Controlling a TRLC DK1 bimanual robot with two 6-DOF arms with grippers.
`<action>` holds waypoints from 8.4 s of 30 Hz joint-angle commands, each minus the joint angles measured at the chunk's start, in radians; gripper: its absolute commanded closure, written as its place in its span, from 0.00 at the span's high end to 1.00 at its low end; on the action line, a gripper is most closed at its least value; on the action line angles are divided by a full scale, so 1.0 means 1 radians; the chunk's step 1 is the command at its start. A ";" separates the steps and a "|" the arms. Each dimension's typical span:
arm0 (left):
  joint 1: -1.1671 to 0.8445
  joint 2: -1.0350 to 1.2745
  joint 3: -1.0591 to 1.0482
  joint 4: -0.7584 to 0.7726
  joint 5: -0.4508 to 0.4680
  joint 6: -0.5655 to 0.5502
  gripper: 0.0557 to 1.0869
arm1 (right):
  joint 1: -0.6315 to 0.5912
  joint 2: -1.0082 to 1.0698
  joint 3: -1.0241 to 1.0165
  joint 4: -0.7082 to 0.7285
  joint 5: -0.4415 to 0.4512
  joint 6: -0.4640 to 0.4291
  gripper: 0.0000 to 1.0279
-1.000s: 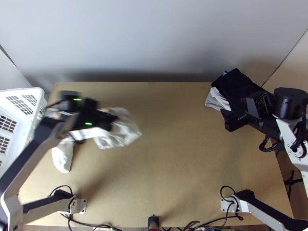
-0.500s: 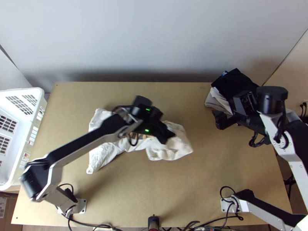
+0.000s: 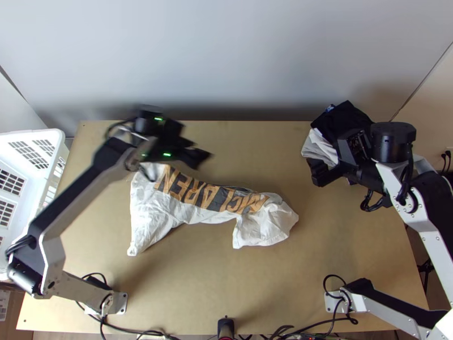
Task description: Fold the t-shirt
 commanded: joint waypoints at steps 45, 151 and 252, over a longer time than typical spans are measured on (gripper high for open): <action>0.593 -0.144 -0.435 -0.621 0.088 0.265 0.95 | 0.037 -0.041 -0.051 -0.032 -0.001 0.048 0.95; 0.472 -0.218 -0.671 0.020 0.284 0.159 0.03 | 0.863 0.108 -0.872 0.893 0.054 -0.512 0.95; 0.636 -0.262 -0.280 -0.295 0.343 0.088 0.03 | 0.156 -0.147 -0.395 0.370 -0.031 -0.211 0.03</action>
